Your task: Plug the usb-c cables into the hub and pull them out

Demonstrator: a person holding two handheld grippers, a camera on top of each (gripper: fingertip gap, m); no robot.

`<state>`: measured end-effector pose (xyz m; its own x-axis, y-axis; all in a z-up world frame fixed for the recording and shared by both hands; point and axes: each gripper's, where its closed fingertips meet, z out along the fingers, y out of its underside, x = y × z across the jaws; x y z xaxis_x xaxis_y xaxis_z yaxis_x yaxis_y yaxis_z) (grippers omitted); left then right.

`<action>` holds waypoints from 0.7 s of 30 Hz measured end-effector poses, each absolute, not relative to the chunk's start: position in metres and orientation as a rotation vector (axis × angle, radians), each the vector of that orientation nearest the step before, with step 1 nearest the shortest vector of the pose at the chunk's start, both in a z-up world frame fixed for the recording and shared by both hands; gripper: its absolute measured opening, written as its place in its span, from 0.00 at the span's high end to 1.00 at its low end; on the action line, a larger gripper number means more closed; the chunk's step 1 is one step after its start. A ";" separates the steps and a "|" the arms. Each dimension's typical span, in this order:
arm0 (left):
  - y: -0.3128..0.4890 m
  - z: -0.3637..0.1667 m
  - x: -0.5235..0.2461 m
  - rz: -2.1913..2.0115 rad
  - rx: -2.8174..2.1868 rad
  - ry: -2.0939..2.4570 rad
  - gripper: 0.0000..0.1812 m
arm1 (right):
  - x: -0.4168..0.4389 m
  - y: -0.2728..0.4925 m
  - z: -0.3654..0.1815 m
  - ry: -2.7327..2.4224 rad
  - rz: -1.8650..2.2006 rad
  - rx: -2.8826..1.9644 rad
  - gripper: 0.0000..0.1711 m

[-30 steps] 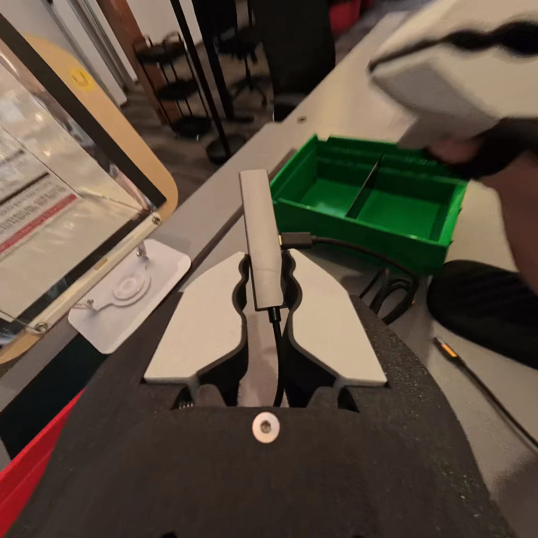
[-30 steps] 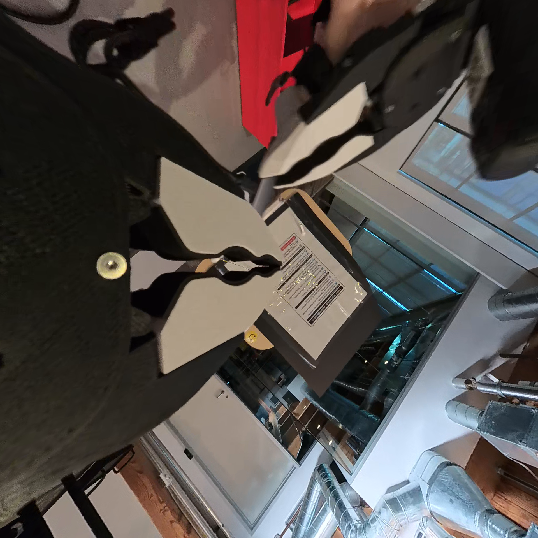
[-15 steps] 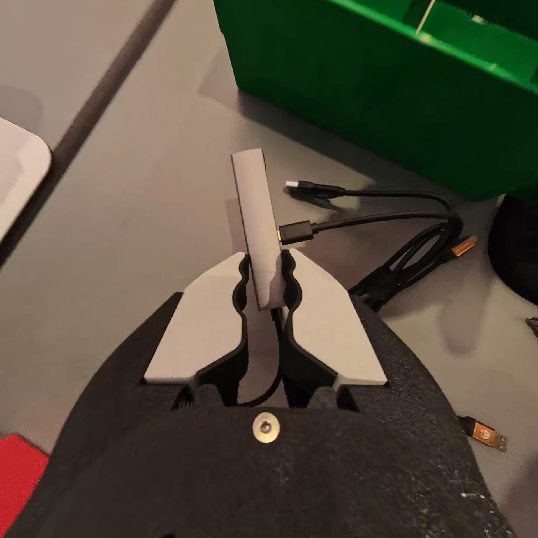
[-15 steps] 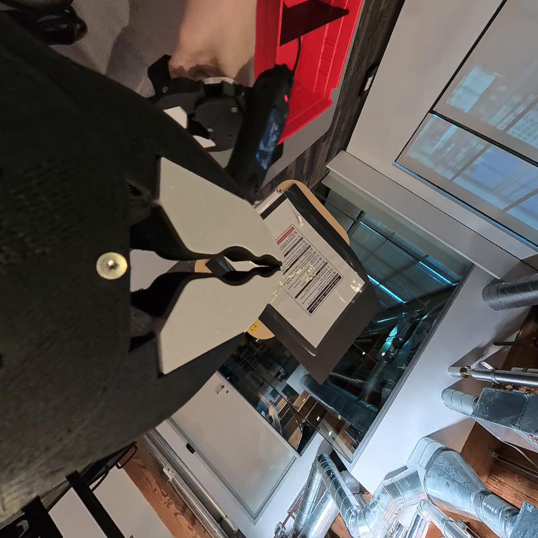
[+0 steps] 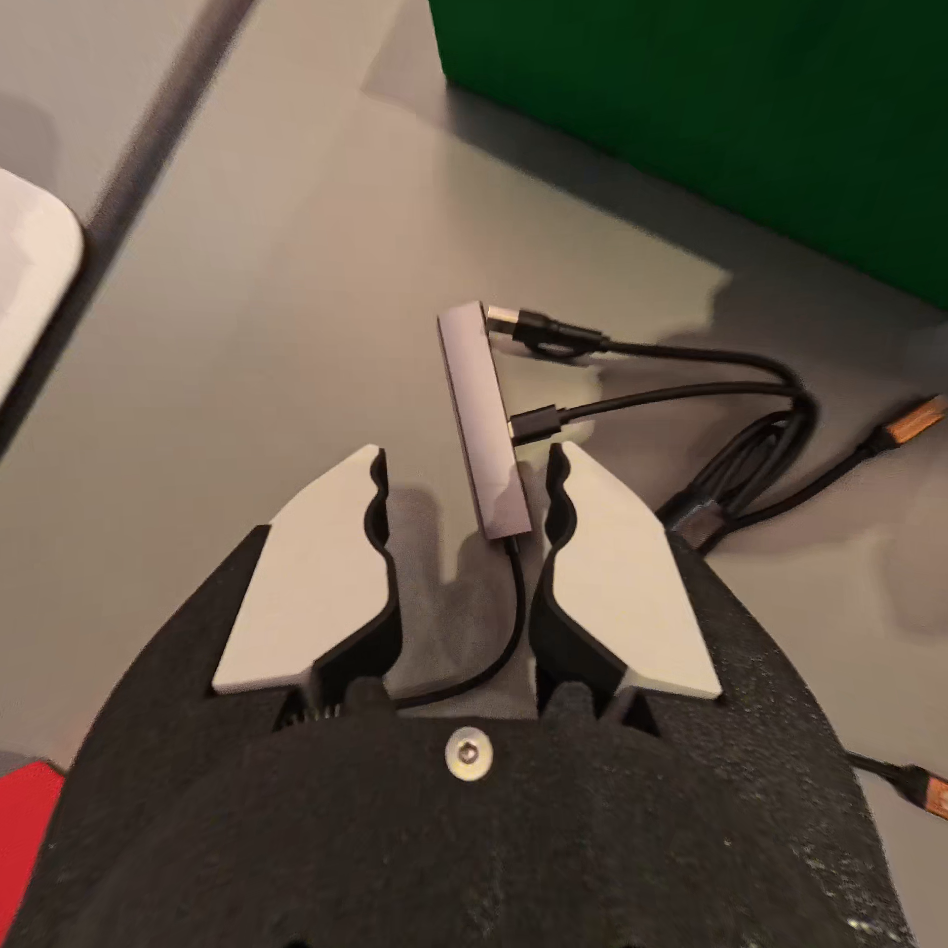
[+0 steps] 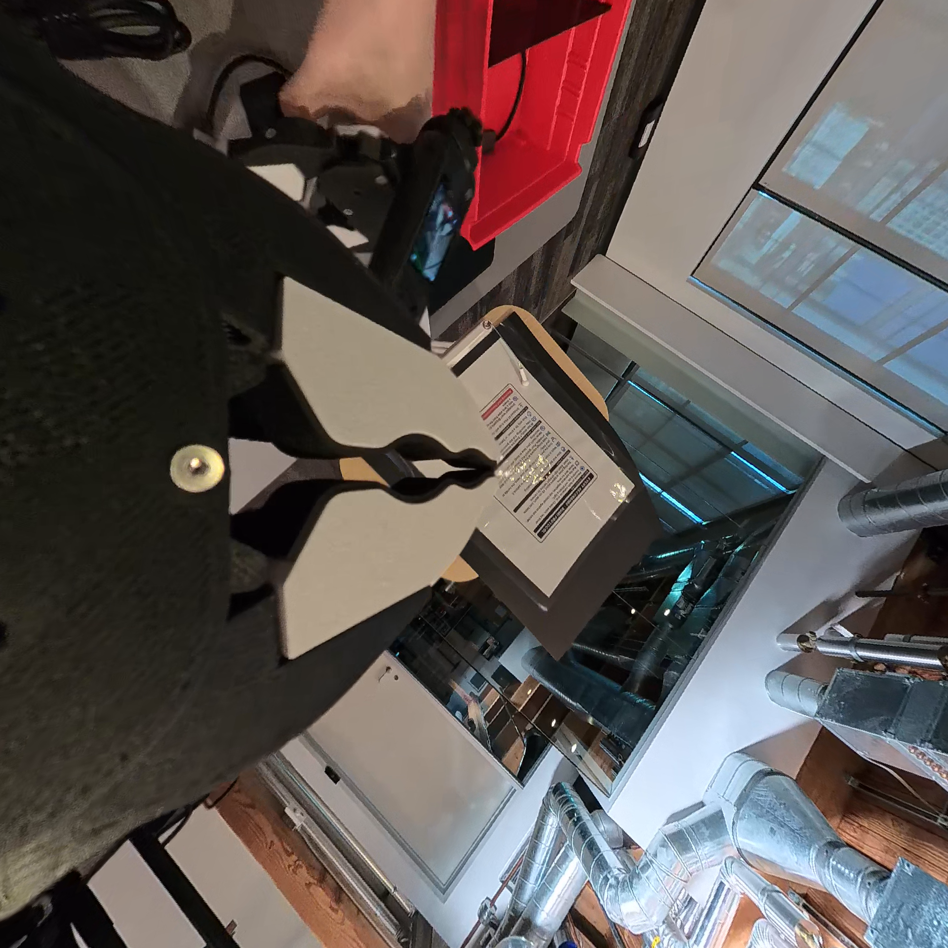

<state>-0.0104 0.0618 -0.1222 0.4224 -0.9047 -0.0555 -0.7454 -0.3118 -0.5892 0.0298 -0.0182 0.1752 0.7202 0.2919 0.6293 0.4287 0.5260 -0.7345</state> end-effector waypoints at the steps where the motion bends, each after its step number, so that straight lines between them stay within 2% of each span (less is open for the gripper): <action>1: 0.060 -0.110 -0.010 -0.409 -2.115 1.374 0.72 | 0.034 -0.020 0.178 -0.791 -0.106 -1.037 1.00; 2: 0.056 -0.097 -0.010 -0.436 -2.092 1.357 0.76 | 0.039 -0.022 0.183 -0.776 -0.118 -1.027 1.00; 5: 0.016 -0.062 0.001 -0.643 -2.040 1.342 0.79 | 0.061 -0.032 0.199 -0.707 -0.100 -0.999 1.00; 9: -0.085 -0.048 0.016 -0.938 -2.042 1.449 0.78 | 0.089 -0.044 0.216 -0.618 -0.035 -0.969 1.00; 14: -0.172 -0.082 0.030 -0.943 -2.160 1.303 0.80 | 0.105 -0.057 0.229 -0.561 0.015 -0.931 1.00; 17: -0.187 -0.109 0.040 -0.782 -2.241 1.268 0.74 | 0.105 -0.064 0.232 -0.565 0.003 -0.918 1.00; 21: -0.199 -0.151 0.046 -0.609 -2.398 1.337 0.75 | 0.108 -0.073 0.237 -0.561 -0.009 -0.899 1.00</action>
